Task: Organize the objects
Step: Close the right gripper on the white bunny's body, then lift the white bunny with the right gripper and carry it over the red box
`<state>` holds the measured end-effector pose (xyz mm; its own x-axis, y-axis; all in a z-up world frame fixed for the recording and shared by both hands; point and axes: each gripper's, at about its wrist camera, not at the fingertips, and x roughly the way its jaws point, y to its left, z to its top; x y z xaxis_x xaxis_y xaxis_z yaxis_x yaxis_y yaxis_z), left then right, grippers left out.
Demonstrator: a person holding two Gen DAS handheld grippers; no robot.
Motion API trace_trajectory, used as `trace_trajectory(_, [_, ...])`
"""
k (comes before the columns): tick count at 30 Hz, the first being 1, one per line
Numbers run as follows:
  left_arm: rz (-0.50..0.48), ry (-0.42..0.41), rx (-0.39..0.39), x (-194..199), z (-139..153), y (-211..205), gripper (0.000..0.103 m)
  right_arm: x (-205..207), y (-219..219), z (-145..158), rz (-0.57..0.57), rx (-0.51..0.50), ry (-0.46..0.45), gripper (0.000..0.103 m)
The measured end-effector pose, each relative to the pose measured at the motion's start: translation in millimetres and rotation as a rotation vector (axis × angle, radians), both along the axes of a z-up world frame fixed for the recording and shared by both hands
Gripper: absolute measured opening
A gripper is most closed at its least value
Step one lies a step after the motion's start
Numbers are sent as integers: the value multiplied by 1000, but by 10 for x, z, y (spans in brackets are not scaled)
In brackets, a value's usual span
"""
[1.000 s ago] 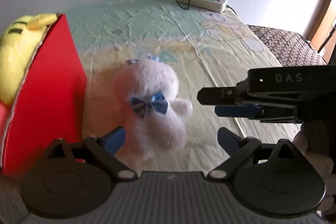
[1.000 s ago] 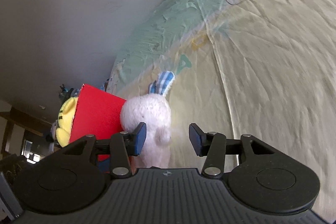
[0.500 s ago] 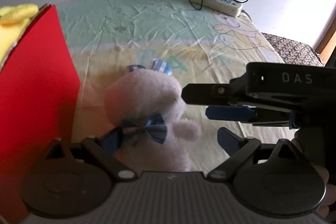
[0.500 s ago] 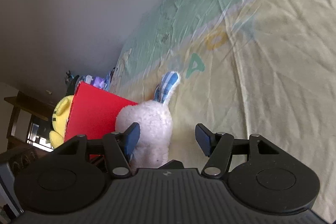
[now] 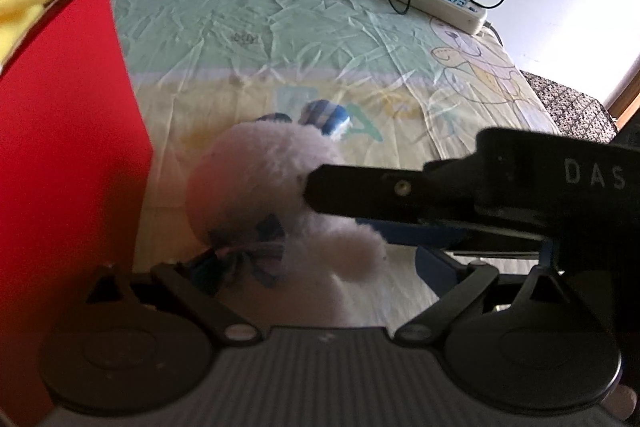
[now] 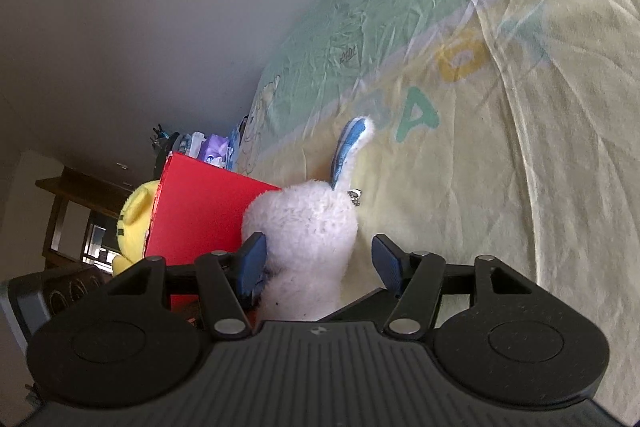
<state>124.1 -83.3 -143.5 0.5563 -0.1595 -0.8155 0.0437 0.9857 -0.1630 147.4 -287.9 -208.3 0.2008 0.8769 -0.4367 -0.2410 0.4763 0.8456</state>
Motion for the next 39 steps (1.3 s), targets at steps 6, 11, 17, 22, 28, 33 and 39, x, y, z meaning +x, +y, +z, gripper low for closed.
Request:
trace_trajectory(6, [-22,15,-23,-31,31,-15,94,-74,-111,36,6,55,23,36])
trace_trajectory(11, [-55,17,-21,-95,43,-116,91,-194,-224,105,7,36,-27,47])
trace_trajectory(17, [-70,-3,22,-155,78,-169,95,-186,-314,21,-31,38,-13,63])
trace_trajectory(22, [-57,-16,38,-212,102,-134,95,-193,-175,-28,-11,21,-8,64])
trace_trajectory(28, [-52,-1,29,-86,5,-122,95,-195,-101,-11,-19,1,-25,66])
trace_trajectory(33, [-47,-8,-17,-85,48,-64,85,-201,-162,-27,-22,25,19,56])
trace_trajectory(39, [-83,-6,-45,-157,139,-103,76,-322,-271,22,-25,6,25,54])
